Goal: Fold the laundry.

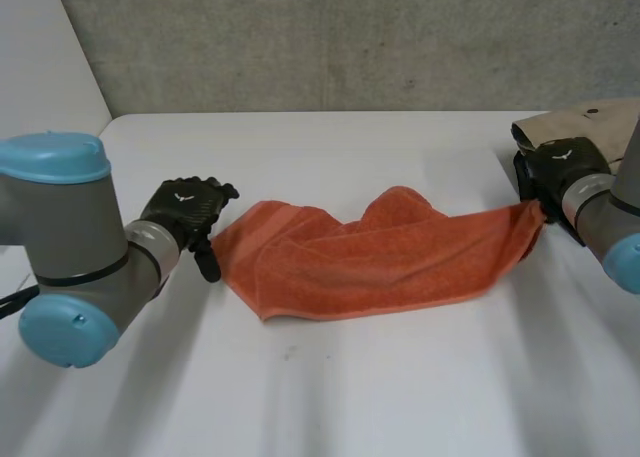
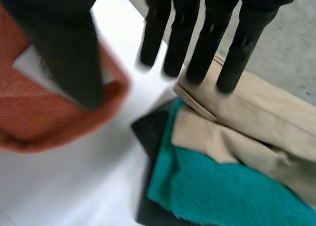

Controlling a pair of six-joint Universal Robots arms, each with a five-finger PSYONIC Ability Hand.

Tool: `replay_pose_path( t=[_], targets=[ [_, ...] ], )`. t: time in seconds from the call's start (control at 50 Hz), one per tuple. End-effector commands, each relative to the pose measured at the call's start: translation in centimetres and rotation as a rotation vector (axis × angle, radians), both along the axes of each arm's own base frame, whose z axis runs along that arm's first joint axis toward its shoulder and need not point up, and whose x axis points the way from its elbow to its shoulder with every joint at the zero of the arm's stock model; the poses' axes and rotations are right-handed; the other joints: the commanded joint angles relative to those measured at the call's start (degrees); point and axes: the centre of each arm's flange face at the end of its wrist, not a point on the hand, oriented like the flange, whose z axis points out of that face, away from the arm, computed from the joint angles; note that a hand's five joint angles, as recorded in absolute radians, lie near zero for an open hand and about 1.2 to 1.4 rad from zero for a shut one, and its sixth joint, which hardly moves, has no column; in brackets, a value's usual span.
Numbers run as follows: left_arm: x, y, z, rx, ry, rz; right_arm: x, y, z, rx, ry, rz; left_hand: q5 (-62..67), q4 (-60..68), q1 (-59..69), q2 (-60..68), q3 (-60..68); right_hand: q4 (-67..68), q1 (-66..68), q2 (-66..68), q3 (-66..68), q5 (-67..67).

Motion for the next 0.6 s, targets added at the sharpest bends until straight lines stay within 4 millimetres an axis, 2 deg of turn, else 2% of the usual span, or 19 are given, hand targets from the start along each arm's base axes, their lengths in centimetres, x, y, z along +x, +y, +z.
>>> replay_pose_path(
  t=[0.02, 0.12, 0.26, 0.32, 0.46, 0.6],
  targets=[
    [-0.1, -1.3, -0.1, -0.044, -0.077, -0.014, 1.0, 2.3, 1.6, 0.041, 0.023, -0.021, -2.81, -1.49, -1.23, -1.59, -2.01, -25.45, -23.47, -24.08, -25.10, -26.10],
    [0.6, -3.2, -0.2, -0.099, -0.160, -0.026, 2.6, 6.2, 3.2, 0.078, 0.020, 0.122, -2.81, -1.49, -1.23, -1.59, -2.01, -20.92, -18.94, -19.55, -20.57, -21.57],
    [0.9, -5.3, -1.5, -0.118, -0.273, -0.132, 2.8, 9.8, 2.2, 0.146, 0.075, 0.252, 1.43, 2.75, 3.01, 2.65, 2.23, -15.36, -13.38, -13.99, -15.01, -16.01],
    [0.7, -5.4, -2.3, -0.103, -0.291, -0.199, 2.6, 10.4, 1.1, 0.180, 0.097, 0.269, 2.27, 3.60, 3.86, 3.49, 3.08, -15.36, -13.37, -13.99, -15.01, -16.00],
    [-0.7, -5.2, -4.6, -0.048, -0.301, -0.365, 1.9, 10.5, -2.1, 0.229, 0.121, 0.259, 15.21, 16.53, 16.79, 16.43, 16.01, -15.36, -13.37, -13.99, -15.01, -16.00],
    [-2.2, -4.3, -5.6, 0.011, -0.292, -0.441, 1.6, 10.5, -3.2, 0.215, 0.111, 0.243, 20.11, 21.43, 21.69, 21.33, 20.91, -15.36, -13.37, -13.99, -15.01, -16.00]
  ],
)
